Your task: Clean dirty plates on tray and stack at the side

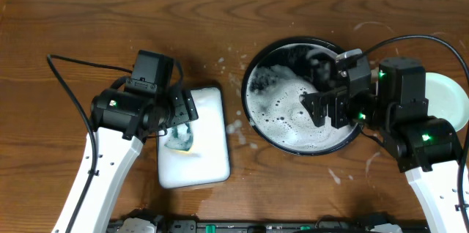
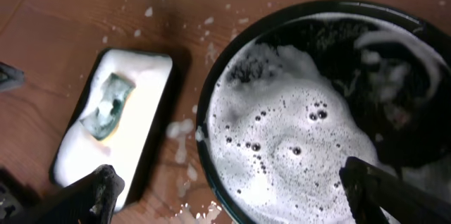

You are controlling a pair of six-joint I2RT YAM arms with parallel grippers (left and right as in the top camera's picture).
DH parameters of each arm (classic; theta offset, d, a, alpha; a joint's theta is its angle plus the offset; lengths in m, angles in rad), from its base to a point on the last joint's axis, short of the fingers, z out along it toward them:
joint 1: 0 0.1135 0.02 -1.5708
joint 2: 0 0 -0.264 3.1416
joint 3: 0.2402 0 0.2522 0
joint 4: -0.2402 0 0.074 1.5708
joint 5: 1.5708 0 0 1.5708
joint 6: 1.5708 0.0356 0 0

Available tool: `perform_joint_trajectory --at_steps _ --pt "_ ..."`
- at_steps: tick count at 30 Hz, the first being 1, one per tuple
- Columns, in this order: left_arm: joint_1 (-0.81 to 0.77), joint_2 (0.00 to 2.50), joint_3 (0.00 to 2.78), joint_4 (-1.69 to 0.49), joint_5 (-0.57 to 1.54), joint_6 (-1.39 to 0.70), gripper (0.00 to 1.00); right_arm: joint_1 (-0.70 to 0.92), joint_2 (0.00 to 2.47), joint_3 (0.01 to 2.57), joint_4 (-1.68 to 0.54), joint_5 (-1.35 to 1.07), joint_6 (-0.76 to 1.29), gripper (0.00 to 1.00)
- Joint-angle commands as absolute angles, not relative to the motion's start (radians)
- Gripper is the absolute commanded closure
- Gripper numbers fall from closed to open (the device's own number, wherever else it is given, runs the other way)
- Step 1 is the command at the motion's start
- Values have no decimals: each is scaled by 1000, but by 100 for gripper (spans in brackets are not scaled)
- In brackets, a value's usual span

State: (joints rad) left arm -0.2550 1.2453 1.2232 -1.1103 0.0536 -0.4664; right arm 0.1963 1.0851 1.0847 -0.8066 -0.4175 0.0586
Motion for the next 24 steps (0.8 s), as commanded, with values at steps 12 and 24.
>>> perform_joint_trajectory --at_steps 12,24 --pt "-250 1242 1230 -1113 52 -456 18 205 1081 1088 -831 -416 47 1" --pt "-250 1242 1230 -1113 53 -456 18 205 1081 1088 -831 -416 47 1"
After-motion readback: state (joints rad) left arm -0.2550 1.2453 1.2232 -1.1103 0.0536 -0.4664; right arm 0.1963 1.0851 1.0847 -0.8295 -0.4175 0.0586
